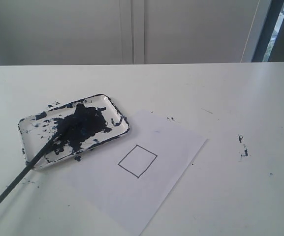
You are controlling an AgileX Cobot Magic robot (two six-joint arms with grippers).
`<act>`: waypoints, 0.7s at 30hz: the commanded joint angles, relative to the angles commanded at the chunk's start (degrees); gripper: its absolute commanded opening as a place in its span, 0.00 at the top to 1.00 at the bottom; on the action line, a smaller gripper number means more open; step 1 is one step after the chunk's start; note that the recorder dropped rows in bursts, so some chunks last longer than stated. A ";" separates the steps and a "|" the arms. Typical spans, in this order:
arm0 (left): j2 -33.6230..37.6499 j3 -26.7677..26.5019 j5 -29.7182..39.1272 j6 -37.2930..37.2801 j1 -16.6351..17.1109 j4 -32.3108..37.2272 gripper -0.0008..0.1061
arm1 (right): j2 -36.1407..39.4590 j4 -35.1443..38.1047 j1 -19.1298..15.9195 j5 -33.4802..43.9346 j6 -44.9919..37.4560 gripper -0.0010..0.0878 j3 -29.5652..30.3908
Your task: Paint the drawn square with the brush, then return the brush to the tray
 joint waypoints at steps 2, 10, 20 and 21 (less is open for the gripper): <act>0.75 0.00 2.24 3.18 0.00 -4.75 0.99 | 3.15 -12.10 0.78 -7.33 11.33 0.99 0.00; 0.87 0.11 13.77 44.67 -3.74 -38.82 0.99 | 10.59 -25.02 0.78 -11.26 23.49 0.99 0.00; 0.87 0.11 16.45 45.71 -3.76 -39.91 0.99 | 13.40 -29.11 0.78 -13.85 28.48 0.99 0.12; 0.87 0.11 16.45 45.71 -3.76 -39.91 0.99 | 14.05 -29.11 0.78 -13.85 28.48 0.99 0.12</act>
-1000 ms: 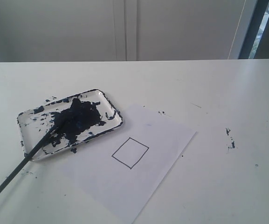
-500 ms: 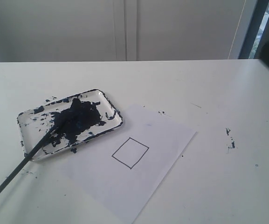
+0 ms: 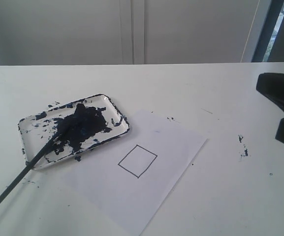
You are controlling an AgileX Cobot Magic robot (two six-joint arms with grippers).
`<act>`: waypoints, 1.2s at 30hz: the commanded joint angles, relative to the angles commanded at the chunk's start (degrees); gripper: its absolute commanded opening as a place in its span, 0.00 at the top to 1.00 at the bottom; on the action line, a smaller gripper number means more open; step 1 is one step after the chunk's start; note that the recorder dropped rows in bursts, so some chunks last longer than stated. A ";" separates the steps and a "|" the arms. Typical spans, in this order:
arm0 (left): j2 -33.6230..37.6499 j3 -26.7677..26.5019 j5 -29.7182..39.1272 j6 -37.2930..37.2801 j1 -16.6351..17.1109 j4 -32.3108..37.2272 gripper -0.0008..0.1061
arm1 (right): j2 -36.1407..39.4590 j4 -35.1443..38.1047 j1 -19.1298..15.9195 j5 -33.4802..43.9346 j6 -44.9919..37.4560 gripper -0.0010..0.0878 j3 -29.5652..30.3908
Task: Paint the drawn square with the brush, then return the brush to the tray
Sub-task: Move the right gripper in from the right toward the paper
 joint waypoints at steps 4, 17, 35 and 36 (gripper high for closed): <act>0.00 0.00 2.41 -0.15 0.00 0.00 0.99 | 2.63 0.00 0.00 0.02 -2.14 0.99 0.00; 0.00 0.00 3.14 0.09 0.00 0.22 0.99 | 4.54 0.00 0.00 -3.27 -8.29 0.99 0.00; 0.00 0.00 3.02 0.09 0.00 0.22 0.99 | 4.54 0.00 0.00 13.50 -14.62 0.99 -0.68; 0.00 0.00 3.02 0.09 0.00 0.22 0.99 | 4.54 3.48 0.00 17.22 -21.50 0.99 -0.68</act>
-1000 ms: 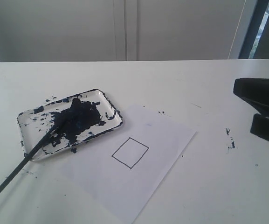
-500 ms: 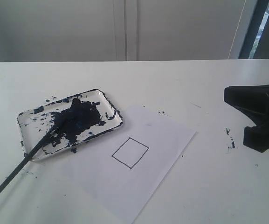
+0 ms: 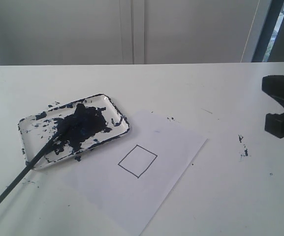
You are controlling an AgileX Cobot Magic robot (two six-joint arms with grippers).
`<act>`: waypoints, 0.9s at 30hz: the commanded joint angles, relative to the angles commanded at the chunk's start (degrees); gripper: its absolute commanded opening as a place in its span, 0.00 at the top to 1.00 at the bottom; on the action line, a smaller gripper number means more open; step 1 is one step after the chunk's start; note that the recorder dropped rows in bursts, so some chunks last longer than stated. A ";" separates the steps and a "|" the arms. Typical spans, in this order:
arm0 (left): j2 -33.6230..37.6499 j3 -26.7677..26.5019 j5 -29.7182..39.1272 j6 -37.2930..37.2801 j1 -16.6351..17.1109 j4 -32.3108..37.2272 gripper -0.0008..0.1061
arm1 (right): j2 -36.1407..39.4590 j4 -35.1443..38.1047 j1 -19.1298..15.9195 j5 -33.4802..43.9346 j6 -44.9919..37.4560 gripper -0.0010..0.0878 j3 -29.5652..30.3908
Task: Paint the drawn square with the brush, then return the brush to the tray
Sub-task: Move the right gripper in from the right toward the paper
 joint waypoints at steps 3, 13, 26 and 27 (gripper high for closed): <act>0.00 0.00 0.00 0.00 0.00 0.00 0.99 | 0.10 15.14 0.00 5.26 -18.10 0.99 0.25; 0.00 0.00 0.00 0.00 0.00 0.00 0.99 | 0.10 77.53 7.50 17.61 -73.05 0.99 4.88; 0.00 0.00 0.00 0.00 0.00 0.00 0.99 | -0.04 95.81 28.06 22.52 -85.33 0.99 4.38; 0.00 0.00 0.00 0.00 0.00 0.00 0.99 | 0.31 98.79 29.27 22.52 -90.42 0.99 3.98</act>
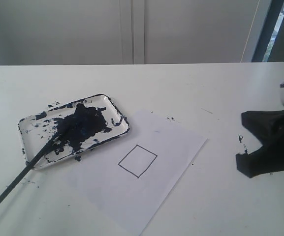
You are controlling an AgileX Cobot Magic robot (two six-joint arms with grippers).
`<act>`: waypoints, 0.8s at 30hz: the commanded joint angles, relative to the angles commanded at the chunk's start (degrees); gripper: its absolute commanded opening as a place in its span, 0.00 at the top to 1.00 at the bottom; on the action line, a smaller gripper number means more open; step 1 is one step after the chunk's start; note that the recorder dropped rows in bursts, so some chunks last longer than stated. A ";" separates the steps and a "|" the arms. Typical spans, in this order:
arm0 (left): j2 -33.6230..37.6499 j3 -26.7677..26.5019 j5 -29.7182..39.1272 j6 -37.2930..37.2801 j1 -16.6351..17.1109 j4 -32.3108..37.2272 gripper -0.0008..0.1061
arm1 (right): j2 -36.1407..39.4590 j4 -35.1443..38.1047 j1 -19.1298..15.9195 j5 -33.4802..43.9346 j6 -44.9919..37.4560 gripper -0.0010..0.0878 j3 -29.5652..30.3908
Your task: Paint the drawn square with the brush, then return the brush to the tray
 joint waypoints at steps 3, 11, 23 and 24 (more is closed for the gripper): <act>0.00 0.00 0.00 0.00 0.00 0.00 0.99 | 1.34 9.12 1.87 0.00 -15.39 0.99 -0.45; 0.00 0.00 0.00 0.00 0.00 0.00 0.99 | 2.05 9.89 2.05 -1.13 -19.53 0.99 -0.45; 0.00 0.00 0.00 0.00 0.00 0.00 0.99 | 2.05 9.79 2.05 -1.35 -19.12 0.99 -0.45; 0.00 0.00 0.00 0.00 0.00 0.00 0.99 | 2.05 9.79 2.05 -1.35 -19.12 0.99 -0.45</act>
